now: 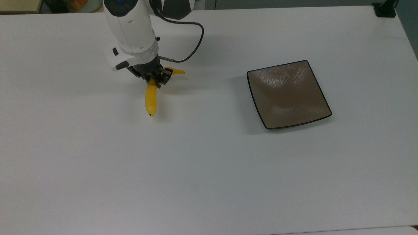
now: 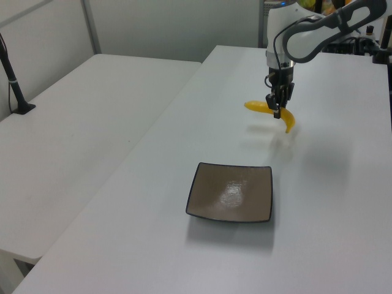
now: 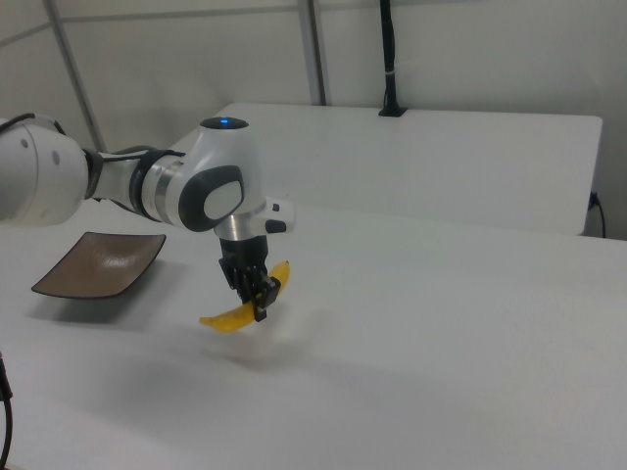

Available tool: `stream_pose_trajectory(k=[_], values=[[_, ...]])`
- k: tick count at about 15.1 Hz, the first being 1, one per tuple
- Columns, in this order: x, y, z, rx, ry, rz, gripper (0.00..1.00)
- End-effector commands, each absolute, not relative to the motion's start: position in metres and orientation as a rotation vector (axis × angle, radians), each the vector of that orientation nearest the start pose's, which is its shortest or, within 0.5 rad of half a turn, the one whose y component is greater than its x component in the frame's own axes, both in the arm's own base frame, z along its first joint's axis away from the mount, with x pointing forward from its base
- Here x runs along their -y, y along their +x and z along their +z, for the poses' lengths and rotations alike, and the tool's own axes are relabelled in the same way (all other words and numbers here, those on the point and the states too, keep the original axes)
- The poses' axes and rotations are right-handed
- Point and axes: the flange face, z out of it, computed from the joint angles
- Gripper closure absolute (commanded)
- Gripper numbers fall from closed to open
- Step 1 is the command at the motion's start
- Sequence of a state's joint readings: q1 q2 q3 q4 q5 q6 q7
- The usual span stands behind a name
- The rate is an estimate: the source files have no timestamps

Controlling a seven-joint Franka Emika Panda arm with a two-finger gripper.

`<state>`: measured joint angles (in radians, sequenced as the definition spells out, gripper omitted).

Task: Bananas placed on a ceramic plate
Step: 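Lift the banana and carry it over the brown square plate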

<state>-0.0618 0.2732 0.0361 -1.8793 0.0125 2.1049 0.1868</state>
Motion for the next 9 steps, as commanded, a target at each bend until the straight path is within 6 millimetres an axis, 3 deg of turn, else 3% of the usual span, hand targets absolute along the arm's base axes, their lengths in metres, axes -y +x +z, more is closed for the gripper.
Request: stream_pose_trajectory(k=[1, 3, 6, 9], values=[[-0.012, 0.610, 0.387, -0.360, -3.054, 0.154, 0.88], [-0.027, 0.614, 0.403, -0.404, -3.031, 0.140, 0.88], [-0.070, 0.613, 0.410, -0.402, -3.013, 0.130, 0.88], [-0.112, 0.621, 0.433, -0.404, -2.999, 0.068, 0.88]])
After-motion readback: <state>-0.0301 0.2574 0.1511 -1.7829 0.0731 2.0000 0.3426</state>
